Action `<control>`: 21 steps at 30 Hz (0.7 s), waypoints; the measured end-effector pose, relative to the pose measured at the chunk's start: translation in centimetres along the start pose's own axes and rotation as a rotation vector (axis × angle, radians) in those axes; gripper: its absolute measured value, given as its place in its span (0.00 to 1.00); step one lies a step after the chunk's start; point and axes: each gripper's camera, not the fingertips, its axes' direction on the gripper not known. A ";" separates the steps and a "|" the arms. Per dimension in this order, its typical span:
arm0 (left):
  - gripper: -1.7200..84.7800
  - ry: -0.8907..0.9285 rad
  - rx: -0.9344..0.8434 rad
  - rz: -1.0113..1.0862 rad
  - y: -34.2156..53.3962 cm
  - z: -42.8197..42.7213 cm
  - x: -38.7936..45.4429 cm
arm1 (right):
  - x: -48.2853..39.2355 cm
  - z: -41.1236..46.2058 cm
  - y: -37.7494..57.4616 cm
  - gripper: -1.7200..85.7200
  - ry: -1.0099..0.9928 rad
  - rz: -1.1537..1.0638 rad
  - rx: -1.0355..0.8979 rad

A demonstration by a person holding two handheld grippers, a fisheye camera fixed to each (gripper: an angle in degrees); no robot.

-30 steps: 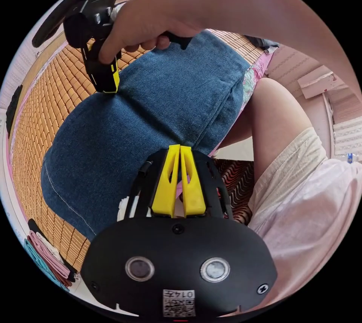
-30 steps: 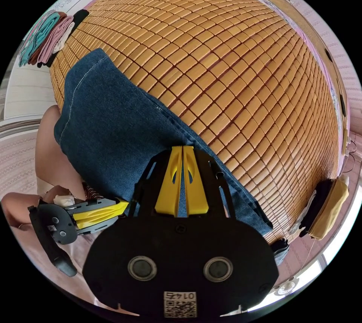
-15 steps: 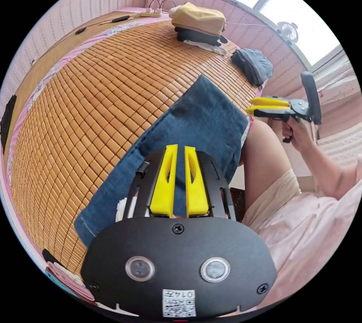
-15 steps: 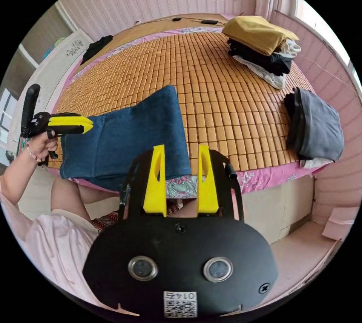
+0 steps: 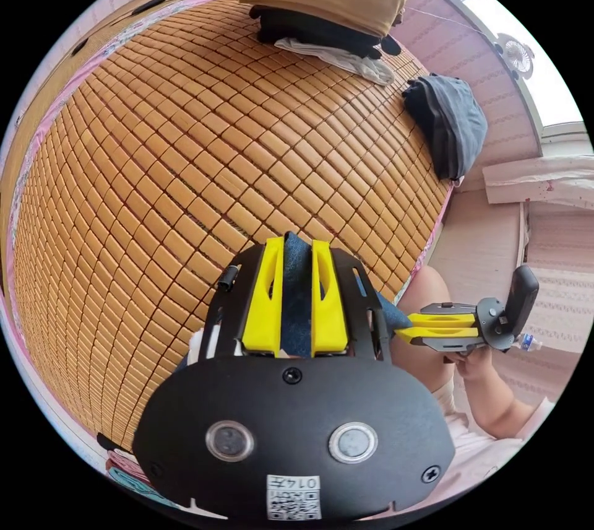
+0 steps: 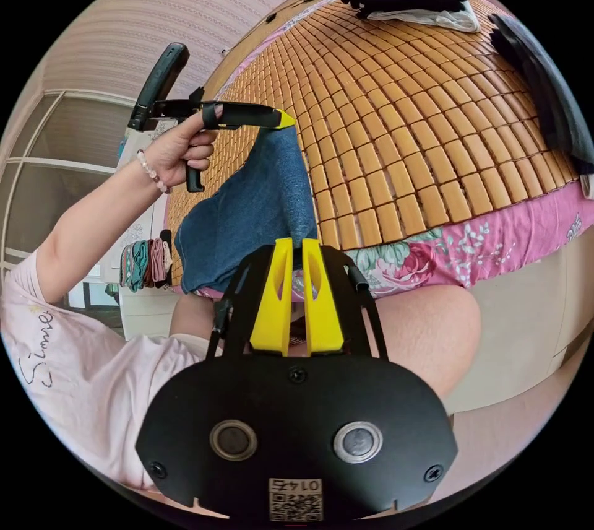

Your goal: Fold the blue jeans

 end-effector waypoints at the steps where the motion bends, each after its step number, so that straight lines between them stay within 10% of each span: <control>1: 0.09 0.001 -0.003 -0.003 -0.1 -0.1 0.0 | 0.3 -0.7 0.3 0.04 -0.014 -0.008 0.016; 13: 0.07 0.316 0.420 0.111 4.8 -12.9 -1.9 | -4.5 -14.8 5.1 0.03 -0.075 -0.347 0.374; 21: 0.09 0.158 0.457 -0.242 24.4 -15.0 -13.2 | -18.5 1.1 7.0 0.03 -0.237 -0.788 -0.102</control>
